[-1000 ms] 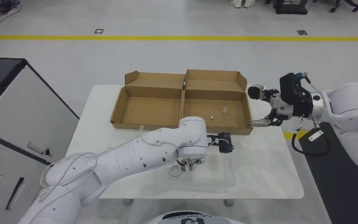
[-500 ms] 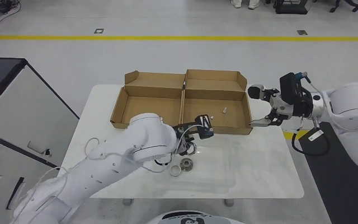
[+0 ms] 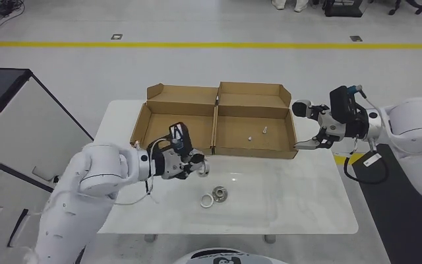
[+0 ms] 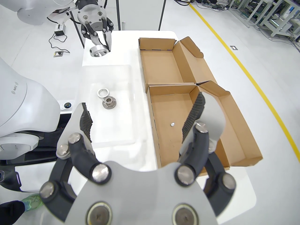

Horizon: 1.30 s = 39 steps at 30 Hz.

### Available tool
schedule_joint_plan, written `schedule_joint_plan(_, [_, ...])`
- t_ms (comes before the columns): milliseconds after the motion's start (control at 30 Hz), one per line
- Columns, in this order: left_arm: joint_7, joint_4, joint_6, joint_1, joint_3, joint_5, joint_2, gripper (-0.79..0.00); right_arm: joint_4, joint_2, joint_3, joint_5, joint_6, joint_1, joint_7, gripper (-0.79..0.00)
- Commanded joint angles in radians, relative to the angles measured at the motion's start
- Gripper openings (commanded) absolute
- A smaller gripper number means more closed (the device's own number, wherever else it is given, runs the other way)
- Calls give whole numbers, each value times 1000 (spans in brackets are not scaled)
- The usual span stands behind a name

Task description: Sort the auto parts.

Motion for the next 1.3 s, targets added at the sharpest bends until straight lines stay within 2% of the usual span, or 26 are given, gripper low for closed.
schedule_joint_plan(0, [41,11,-60,28,-34,-28,6,-785,0,0,0,0,0,0,0,0])
schedule_joint_plan(233, [219,64,-234,85,-127,-126,19,-785,0,0,0,0,0,0,0,0])
schedule_joint_plan(533, [400,49,-234,73,-130,-218,39,-785,0,0,0,0,0,0,0,0])
schedule_joint_plan(867, [484,32,-234,41,-150,-343,90,-785,0,0,0,0,0,0,0,0])
schedule_joint_plan(1267, [484,32,-234,41,-151,-345,92,-785,0,0,0,0,0,0,0,0])
